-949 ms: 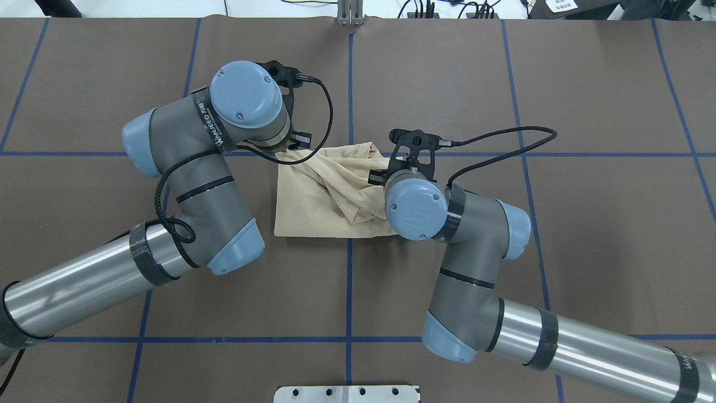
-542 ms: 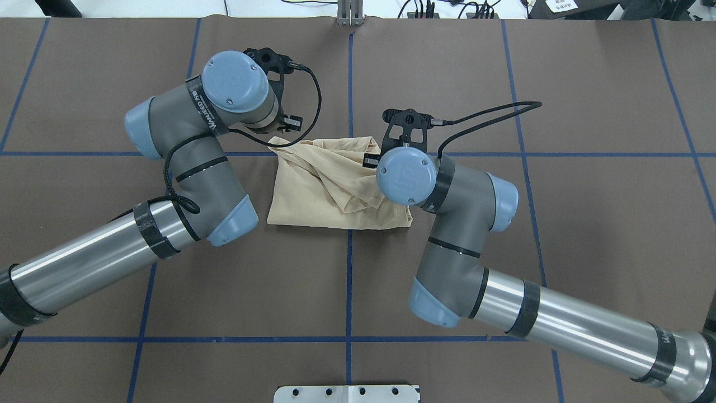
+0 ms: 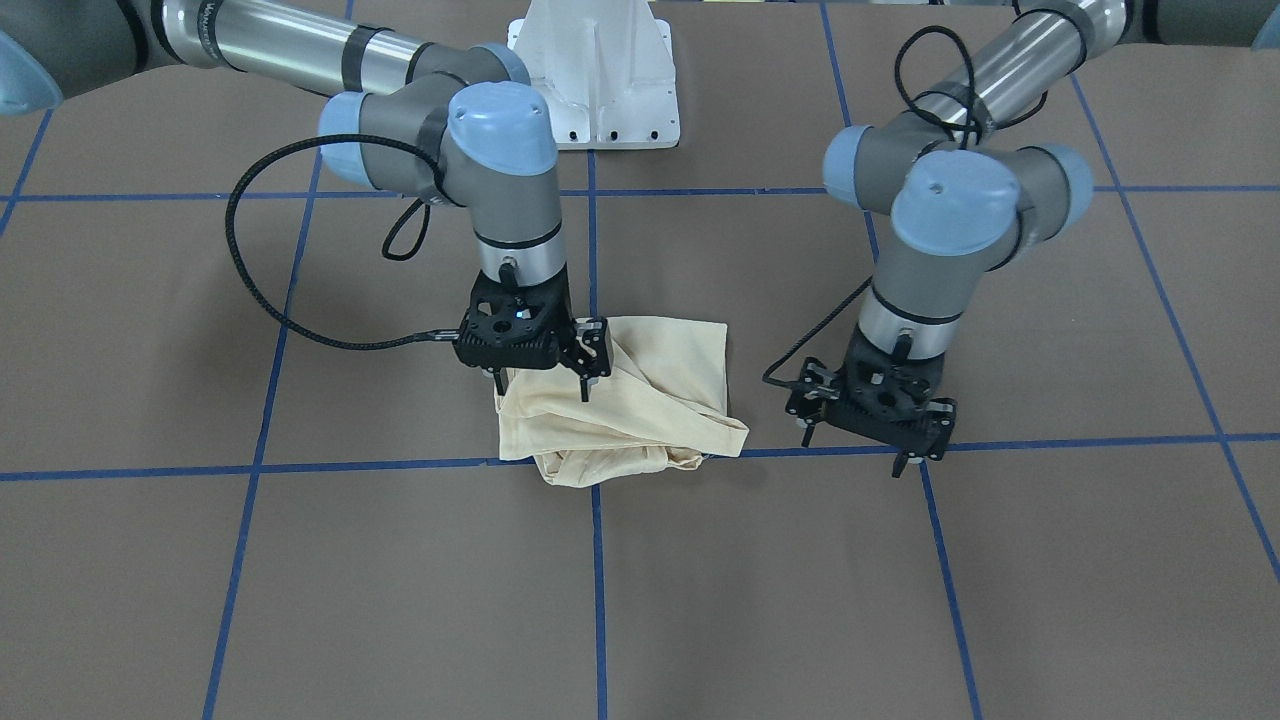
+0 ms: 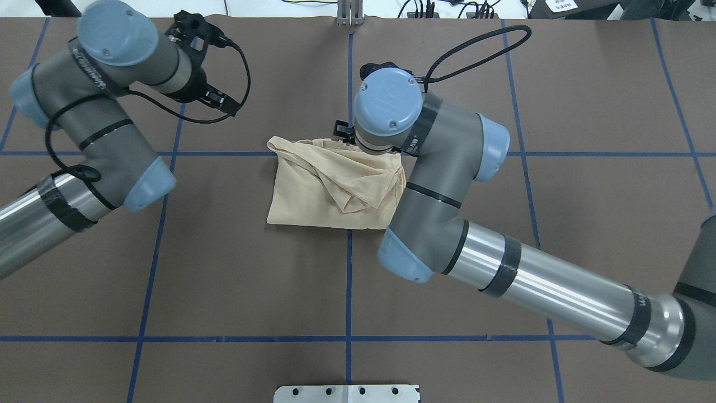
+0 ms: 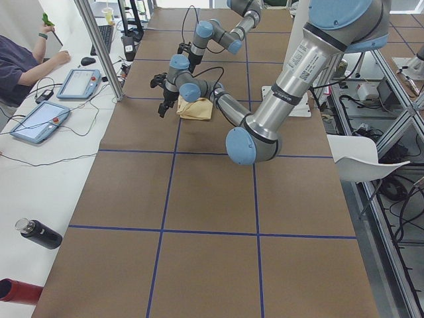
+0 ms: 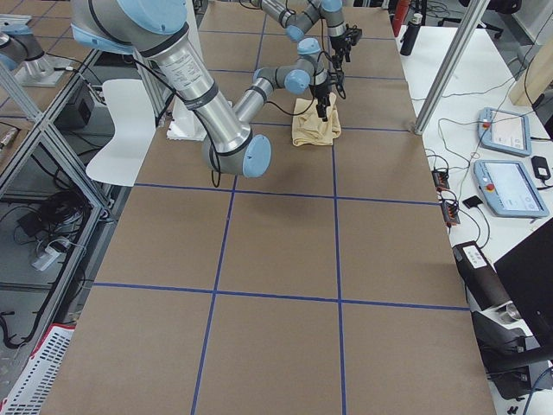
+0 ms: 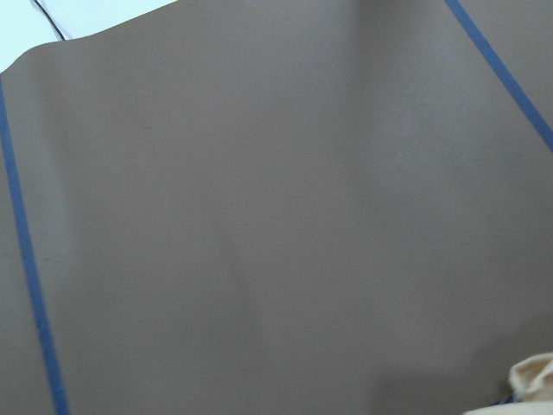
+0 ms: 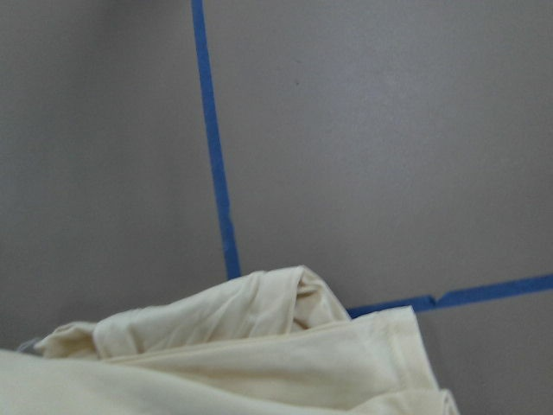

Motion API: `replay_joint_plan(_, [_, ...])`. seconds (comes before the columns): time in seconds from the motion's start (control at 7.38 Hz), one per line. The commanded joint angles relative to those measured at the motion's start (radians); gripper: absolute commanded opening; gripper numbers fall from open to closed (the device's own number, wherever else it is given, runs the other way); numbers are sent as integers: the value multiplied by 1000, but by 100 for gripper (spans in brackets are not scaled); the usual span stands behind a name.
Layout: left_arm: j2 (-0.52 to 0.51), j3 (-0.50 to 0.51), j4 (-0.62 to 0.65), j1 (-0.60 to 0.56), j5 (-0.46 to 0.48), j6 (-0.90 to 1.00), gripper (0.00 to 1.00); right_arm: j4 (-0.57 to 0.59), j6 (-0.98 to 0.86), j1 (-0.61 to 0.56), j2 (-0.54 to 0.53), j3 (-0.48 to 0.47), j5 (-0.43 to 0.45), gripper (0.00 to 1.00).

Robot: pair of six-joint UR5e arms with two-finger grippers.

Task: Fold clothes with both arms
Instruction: 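Raise the left gripper away while the right gripper presses the folded shirt, then press down on the folded beige shirt bundle with the right gripper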

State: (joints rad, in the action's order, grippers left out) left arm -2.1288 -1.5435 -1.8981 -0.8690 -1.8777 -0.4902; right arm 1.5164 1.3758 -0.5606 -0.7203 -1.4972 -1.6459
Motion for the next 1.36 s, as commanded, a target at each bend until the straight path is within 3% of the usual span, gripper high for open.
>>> replay_joint_plan(0.0, [53,-23,-35,-25,-21,53,100,92,128,97,99,64,55,100])
replay_joint_plan(0.14, [53,-23,-35,-25,-21,50,100,106,187,114,176,188,55,100])
replay_joint_plan(0.27, [53,-23,-35,-25,-21,45,100,97,239,131,205,236,57,99])
replay_joint_plan(0.54, [53,-23,-35,-24,-20,41,100,99,323,165,193,235,84,91])
replay_joint_plan(0.81, [53,-23,-35,-25,-18,39,100,97,376,176,190,244,119,67])
replay_joint_plan(1.22, [55,-23,-35,-24,-18,39,100,96,382,174,179,267,213,13])
